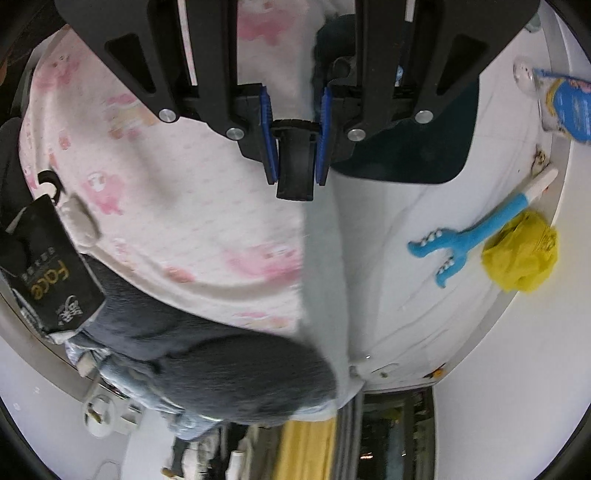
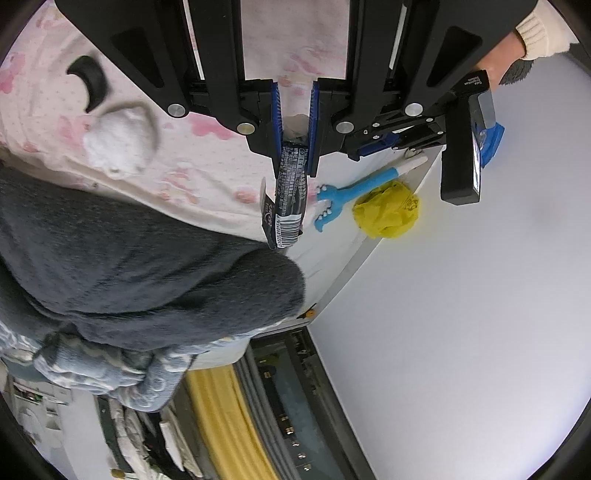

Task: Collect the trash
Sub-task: 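Carry the clip in the left tool and comb in the right tool over the bin, then open the left tool to drop the clip while the right tool drops the comb into the bin, then move both tools back over the bed toward the white tissue and black strap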

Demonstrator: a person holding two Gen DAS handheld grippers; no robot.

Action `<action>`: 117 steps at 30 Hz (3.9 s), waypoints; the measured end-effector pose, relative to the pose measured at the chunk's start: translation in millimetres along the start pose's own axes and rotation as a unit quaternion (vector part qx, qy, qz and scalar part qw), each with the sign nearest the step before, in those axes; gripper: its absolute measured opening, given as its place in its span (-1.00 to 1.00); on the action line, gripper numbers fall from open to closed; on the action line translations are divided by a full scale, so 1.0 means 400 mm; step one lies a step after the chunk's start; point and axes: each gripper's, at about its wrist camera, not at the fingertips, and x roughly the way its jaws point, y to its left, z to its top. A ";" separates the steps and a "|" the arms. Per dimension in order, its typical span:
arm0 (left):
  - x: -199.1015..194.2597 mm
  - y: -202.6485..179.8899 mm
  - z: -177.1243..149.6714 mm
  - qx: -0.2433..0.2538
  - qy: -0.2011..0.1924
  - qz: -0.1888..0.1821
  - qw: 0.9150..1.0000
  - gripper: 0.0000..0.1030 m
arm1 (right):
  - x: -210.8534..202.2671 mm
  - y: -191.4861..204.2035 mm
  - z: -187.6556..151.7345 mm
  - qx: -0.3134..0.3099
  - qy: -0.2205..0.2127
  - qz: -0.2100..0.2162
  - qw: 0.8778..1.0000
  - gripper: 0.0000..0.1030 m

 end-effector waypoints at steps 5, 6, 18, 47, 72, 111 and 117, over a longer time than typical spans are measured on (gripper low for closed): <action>0.002 0.064 -0.022 -0.012 0.015 0.010 1.000 -0.57 | 0.042 0.042 0.006 -0.010 0.009 0.010 1.000 -0.77; 0.005 0.073 -0.025 -0.013 0.018 0.012 1.000 -0.57 | 0.053 0.052 0.006 -0.013 0.012 0.013 1.000 -0.77; 0.066 0.210 -0.095 -0.038 0.081 0.033 0.995 -0.57 | 0.172 0.173 0.002 -0.044 0.041 0.039 0.997 -0.76; 0.146 0.408 -0.234 -0.101 0.201 0.027 0.974 0.01 | 0.452 0.340 -0.097 -0.077 0.163 0.046 0.983 -0.77; -0.128 0.422 -0.132 -0.054 -0.011 0.042 0.998 0.11 | 0.651 0.384 -0.220 -0.086 0.274 0.008 0.958 -0.77; -0.372 0.191 0.018 -0.016 -0.216 -0.039 0.975 0.67 | 0.412 0.314 -0.101 -0.107 0.145 -0.004 0.984 0.58; -0.372 0.115 0.041 0.002 -0.226 -0.053 0.973 0.79 | 0.329 0.247 -0.075 -0.110 0.108 -0.028 0.988 0.58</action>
